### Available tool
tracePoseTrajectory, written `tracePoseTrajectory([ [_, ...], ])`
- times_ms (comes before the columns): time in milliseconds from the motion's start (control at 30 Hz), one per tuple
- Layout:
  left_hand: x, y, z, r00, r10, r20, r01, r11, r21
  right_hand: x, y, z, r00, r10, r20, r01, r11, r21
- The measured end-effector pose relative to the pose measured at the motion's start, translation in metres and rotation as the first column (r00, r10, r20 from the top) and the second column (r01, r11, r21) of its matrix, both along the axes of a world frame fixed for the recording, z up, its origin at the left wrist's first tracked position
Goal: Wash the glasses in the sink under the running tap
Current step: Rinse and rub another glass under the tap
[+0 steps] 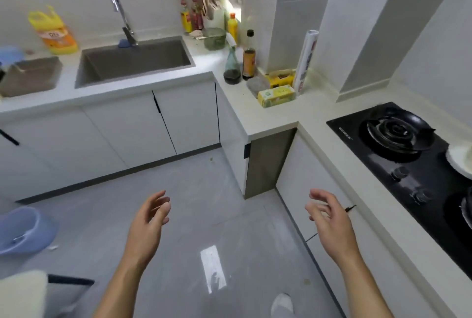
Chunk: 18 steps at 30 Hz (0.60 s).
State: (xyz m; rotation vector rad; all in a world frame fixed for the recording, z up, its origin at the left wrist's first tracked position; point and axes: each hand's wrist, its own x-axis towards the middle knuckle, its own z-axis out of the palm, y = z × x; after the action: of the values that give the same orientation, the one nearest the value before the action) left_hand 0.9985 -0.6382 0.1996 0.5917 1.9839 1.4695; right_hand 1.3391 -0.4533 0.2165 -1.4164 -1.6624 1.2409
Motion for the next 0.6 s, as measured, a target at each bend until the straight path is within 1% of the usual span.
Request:
tracePoseTrajectory([
  [133,-0.021,-0.004,-0.008,0.998,0.066,-0.007,-0.066,0.997,-0.046,-0.048,0.023,-0.009,0.995,0.097,0.015,-0.097,0.995,-0.024],
  [267,-0.044,0.006,-0.014,0.987,0.163,-0.01,-0.163,0.985,-0.057,-0.101,0.06,-0.019,0.977,0.214,0.018,-0.213,0.977,-0.029],
  [433,-0.086,0.048,-0.006,0.958,0.281,-0.05,-0.283,0.958,-0.044,-0.172,0.129,-0.013,0.929,0.368,-0.017,-0.369,0.929,-0.027],
  [600,-0.12,0.1,0.004,0.927,0.373,-0.048,-0.374,0.927,-0.015,-0.237,0.205,-0.002,0.886,0.463,-0.031,-0.463,0.886,-0.012],
])
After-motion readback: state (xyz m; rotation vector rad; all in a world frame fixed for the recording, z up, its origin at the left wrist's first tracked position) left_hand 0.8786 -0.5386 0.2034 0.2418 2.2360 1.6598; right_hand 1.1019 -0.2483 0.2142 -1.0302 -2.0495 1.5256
